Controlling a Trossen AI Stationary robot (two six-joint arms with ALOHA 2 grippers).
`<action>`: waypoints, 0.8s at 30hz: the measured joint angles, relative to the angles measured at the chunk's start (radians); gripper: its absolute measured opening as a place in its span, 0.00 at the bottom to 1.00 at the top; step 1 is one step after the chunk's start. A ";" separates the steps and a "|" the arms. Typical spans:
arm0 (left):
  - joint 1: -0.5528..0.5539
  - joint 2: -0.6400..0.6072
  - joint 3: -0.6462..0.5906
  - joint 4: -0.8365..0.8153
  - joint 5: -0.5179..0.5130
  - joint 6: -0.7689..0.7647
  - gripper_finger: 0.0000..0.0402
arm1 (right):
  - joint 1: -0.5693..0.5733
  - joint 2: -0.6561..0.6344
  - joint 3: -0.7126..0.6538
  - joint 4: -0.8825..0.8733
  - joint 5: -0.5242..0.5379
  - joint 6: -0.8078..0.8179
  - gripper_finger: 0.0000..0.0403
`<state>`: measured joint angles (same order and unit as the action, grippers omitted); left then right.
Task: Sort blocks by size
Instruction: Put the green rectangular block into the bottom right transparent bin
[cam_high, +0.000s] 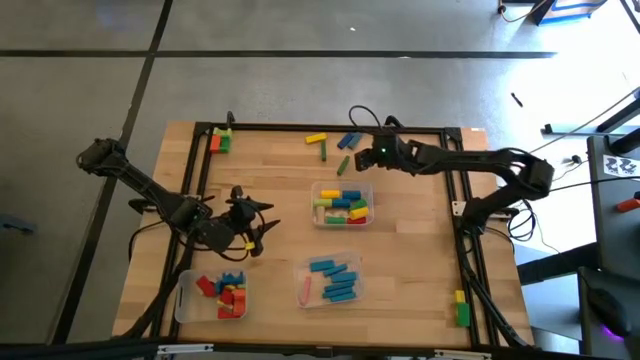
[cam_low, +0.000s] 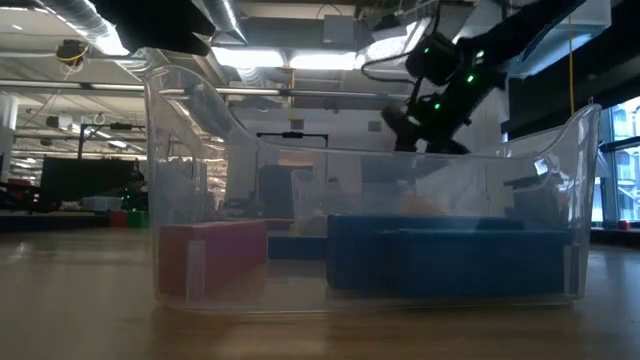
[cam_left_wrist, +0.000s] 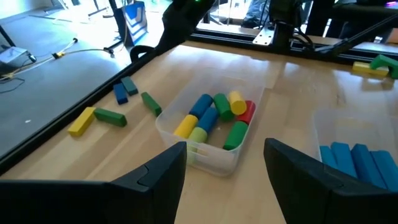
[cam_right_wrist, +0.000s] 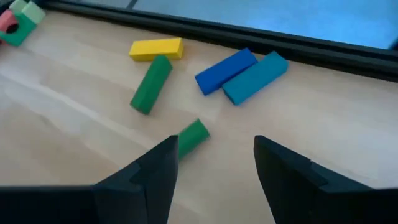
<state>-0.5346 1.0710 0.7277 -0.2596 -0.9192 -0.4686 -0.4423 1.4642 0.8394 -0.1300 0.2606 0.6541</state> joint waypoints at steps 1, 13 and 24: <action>0.000 0.000 0.000 0.000 0.000 0.001 0.52 | -0.009 0.026 0.000 0.033 -0.002 0.002 0.52; 0.001 0.000 0.000 0.009 0.000 0.034 0.52 | -0.047 0.307 0.121 0.170 -0.158 0.005 0.52; 0.002 0.000 0.000 0.009 0.000 0.039 0.52 | -0.013 0.453 0.217 0.074 -0.138 0.051 0.52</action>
<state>-0.5331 1.0710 0.7280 -0.2506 -0.9195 -0.4295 -0.4558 1.9172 1.0569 -0.0564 0.1231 0.7048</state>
